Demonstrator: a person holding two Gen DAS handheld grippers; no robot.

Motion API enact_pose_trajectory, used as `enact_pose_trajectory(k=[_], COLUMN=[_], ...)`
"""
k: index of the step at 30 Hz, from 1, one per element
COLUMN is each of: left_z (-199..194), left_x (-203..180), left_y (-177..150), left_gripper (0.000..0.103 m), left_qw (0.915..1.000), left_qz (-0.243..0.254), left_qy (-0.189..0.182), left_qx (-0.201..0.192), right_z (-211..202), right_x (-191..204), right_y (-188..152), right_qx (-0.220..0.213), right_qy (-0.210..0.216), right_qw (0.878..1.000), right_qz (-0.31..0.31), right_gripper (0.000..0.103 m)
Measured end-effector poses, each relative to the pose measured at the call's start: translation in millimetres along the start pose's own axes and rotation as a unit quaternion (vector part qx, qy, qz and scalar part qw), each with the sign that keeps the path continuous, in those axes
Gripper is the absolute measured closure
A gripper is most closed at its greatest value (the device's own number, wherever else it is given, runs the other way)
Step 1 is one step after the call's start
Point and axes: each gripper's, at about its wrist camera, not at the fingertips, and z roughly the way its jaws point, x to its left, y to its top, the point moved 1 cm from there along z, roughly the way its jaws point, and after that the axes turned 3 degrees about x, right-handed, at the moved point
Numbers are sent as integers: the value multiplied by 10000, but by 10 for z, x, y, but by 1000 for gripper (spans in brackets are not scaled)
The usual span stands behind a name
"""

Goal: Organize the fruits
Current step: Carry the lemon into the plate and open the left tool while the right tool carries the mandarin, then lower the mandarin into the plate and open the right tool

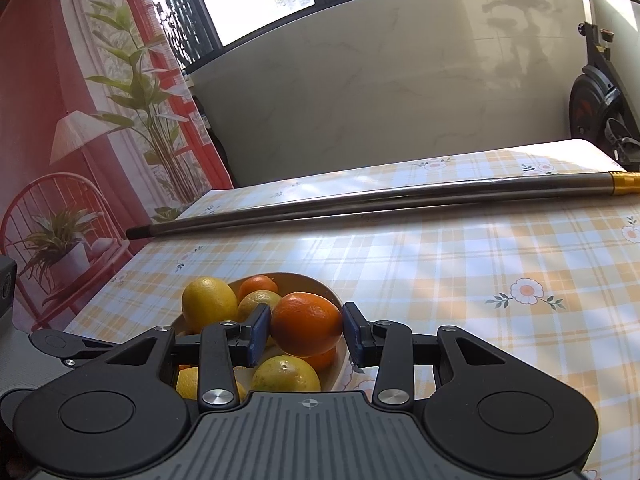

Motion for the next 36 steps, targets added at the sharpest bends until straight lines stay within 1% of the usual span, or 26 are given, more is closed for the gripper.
enact_pose_trajectory(k=[4,9,13,15,18,22,25,27,31,34,36], left_z=[-54,-98,-188,-266,-389,-543,-633,-695,-770,-788,-806], left_x=[14,16,61,114,238,491,633,716,811,862,869], left_y=[9,13,22,34,43,22,1,-7,-38,-58,-82], left_gripper=[42,41,41,41,41,41,41,41,41,41,41], left_qw=[9999,9998,9994,9988,9964,9869,9800,9743,9646,9594,9577], left_qz=[-46,-67,-143,-248,-596,-1330,-1664,-1862,-2139,-2301,-2317], left_qy=[-71,-30,17,49,38,105,284,480,859,1014,1122], left_qx=[-128,-189,-312,-414,-606,-906,-1058,-1170,-1281,-1279,-1284], right_z=[0,3,2,8,21,59,113,161,287,396,439], right_x=[1,16,21,38,76,158,256,344,577,718,785], right_y=[0,-17,-20,-28,-26,20,73,90,93,81,61], right_qx=[2,9,19,43,75,126,240,349,641,908,1038], right_qy=[5,7,11,27,48,83,164,208,256,116,19], right_qw=[10000,10000,10000,10000,9999,9996,9988,9977,9931,9892,9871], right_qz=[1,-13,-13,-30,-77,-243,-397,-551,-949,-1146,-1219], right_gripper=[67,67,67,67,67,67,67,67,67,67,67])
